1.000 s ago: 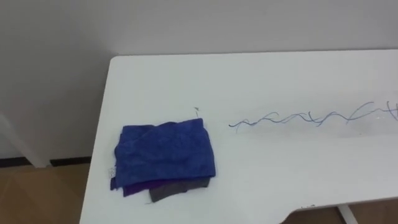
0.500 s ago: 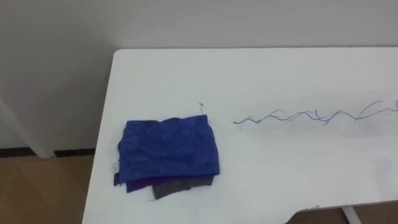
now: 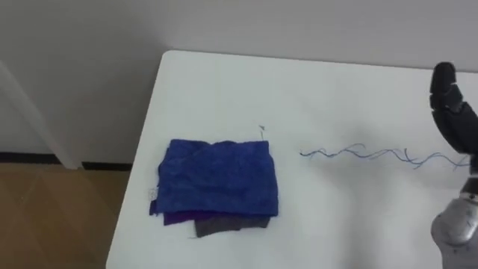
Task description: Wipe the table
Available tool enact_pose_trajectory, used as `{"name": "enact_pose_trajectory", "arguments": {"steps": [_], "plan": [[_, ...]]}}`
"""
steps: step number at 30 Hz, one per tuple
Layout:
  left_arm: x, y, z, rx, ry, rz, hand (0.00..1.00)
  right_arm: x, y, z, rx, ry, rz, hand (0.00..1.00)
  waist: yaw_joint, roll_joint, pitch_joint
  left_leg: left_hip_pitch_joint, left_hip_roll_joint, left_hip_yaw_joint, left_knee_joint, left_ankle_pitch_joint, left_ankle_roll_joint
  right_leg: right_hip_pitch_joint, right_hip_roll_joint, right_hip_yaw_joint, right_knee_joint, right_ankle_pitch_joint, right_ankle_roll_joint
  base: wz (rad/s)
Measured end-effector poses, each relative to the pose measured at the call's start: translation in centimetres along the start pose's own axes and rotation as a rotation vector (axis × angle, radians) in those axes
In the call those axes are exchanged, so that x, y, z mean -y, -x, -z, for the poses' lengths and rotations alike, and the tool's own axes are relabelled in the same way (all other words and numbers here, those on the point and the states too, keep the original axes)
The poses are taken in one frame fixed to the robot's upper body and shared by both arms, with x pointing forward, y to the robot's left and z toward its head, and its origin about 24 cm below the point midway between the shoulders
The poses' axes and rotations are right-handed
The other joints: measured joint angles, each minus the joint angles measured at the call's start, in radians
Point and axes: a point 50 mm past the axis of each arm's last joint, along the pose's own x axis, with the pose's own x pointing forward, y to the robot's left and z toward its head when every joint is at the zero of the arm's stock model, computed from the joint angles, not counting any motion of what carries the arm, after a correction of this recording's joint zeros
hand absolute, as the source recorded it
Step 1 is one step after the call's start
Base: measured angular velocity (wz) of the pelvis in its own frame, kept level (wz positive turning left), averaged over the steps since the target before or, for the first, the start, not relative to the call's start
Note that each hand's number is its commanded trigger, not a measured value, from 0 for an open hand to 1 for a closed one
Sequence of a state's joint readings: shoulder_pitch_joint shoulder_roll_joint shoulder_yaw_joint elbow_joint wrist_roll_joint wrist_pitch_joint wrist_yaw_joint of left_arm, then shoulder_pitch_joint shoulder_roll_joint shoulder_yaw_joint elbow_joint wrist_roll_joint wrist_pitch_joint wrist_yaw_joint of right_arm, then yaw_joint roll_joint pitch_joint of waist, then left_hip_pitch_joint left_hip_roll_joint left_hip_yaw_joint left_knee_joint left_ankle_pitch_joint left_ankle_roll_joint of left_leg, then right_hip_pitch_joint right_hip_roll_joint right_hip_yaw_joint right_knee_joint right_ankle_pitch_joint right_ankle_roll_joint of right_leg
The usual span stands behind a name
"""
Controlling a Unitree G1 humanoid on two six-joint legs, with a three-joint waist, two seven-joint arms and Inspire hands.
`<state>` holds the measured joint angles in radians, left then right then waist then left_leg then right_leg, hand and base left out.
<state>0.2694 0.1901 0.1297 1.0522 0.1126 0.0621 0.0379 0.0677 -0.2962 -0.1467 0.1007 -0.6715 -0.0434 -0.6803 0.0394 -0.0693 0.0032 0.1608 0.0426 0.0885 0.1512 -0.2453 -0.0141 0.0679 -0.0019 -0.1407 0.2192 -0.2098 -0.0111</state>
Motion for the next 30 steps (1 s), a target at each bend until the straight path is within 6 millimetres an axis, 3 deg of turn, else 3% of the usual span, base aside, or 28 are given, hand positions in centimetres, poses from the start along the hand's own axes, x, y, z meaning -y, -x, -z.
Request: {"name": "enact_pose_trajectory", "arguments": {"steps": [5,10,18,30], "plan": [[0.4,0.0,0.0,0.003,-0.042,0.017,0.00,-1.9,0.8,-2.2,0.125,0.031,-0.145,0.00,0.033,0.003,0.0007,-0.002,0.000,-0.013,0.000,0.000,0.000,0.001,0.000,-0.004,-0.001,0.000,0.000,0.04],[0.8,-0.1,-0.9,0.033,-0.081,0.040,0.00,-4.3,2.9,-4.5,0.261,0.043,-0.322,0.00,0.065,0.008,0.0015,-0.011,0.000,-0.027,0.001,0.000,0.000,0.004,-0.002,-0.019,-0.001,0.001,0.000,0.08],[1.7,0.0,-1.4,0.049,-0.131,0.084,0.00,-6.7,6.0,-6.7,0.409,0.060,-0.549,0.00,0.105,0.015,0.0024,-0.010,-0.001,-0.038,0.004,0.000,0.000,0.019,-0.002,-0.029,-0.014,0.002,-0.001,0.05],[1.8,-0.1,-1.8,0.060,-0.154,0.102,0.00,-8.3,9.3,-8.5,0.577,0.134,-0.719,0.00,0.110,0.013,0.0002,-0.023,-0.003,-0.064,0.008,0.000,0.000,0.022,-0.006,-0.055,-0.019,0.002,0.000,0.06]]}}
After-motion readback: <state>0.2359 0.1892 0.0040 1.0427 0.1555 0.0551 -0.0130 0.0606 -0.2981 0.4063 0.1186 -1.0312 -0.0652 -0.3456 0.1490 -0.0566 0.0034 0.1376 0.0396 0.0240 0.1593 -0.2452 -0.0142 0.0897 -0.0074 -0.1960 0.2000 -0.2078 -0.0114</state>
